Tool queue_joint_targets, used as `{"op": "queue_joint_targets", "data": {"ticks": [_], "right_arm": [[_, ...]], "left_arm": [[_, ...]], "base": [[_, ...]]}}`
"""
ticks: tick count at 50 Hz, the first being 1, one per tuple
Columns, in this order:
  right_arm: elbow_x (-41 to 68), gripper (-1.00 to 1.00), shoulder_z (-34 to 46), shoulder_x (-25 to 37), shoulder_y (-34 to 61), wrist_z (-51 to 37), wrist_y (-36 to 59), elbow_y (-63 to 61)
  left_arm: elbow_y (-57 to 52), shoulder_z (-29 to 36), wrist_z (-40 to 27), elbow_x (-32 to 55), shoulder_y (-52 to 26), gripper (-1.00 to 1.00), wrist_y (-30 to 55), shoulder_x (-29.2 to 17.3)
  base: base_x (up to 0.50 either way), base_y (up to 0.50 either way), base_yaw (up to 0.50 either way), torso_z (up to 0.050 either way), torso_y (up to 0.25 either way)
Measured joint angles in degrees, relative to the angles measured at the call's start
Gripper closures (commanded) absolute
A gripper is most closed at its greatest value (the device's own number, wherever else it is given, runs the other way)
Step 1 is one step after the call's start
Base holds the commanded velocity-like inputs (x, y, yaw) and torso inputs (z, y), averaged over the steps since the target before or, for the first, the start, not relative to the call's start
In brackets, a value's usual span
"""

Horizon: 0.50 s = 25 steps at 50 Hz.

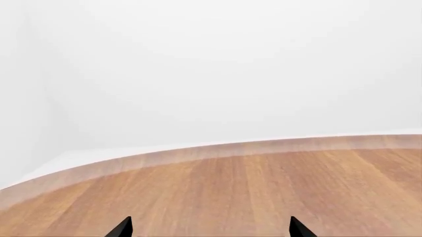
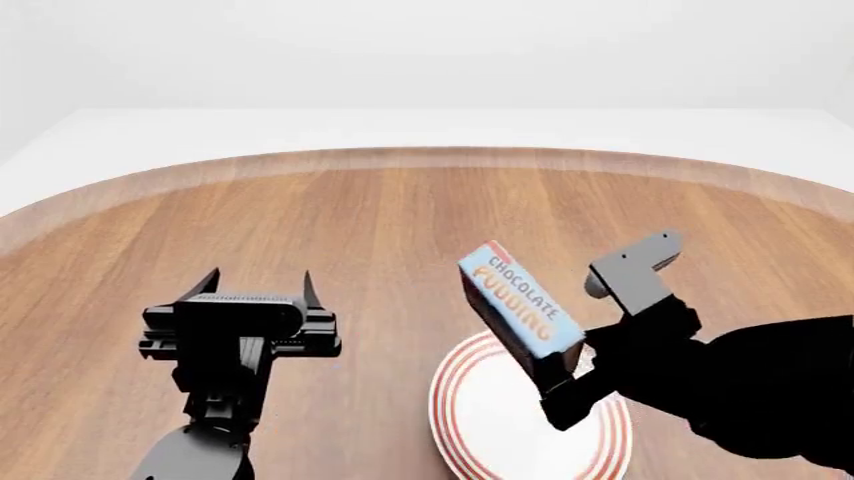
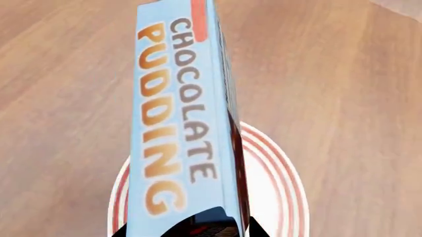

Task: Put the chocolate pudding to the right of the plate.

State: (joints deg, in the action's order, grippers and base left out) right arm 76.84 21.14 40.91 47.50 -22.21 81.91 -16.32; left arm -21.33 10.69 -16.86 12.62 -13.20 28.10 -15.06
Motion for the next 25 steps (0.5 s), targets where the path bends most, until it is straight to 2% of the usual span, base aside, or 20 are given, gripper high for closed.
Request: {"op": "queue_joint_targets", "data": {"ticks": [13, 25], "right_arm": [[5.5, 1.0, -9.0, 7.0, -2.9, -5.6, -1.6, 4.7], [8.2, 1.0, -16.5, 12.3, -10.3, -7.5, -5.4, 7.7]], "left_arm": [[0.3, 0.2, -0.2, 0.2, 0.1, -1.0, -0.3, -0.2], [0.5, 0.4, -0.5, 0.4, 0.0, -1.0, -0.6, -0.4]], "base": [[0.0, 0.0, 0.0, 0.0, 0.0], [0.0, 0.0, 0.0, 0.0, 0.0]]}}
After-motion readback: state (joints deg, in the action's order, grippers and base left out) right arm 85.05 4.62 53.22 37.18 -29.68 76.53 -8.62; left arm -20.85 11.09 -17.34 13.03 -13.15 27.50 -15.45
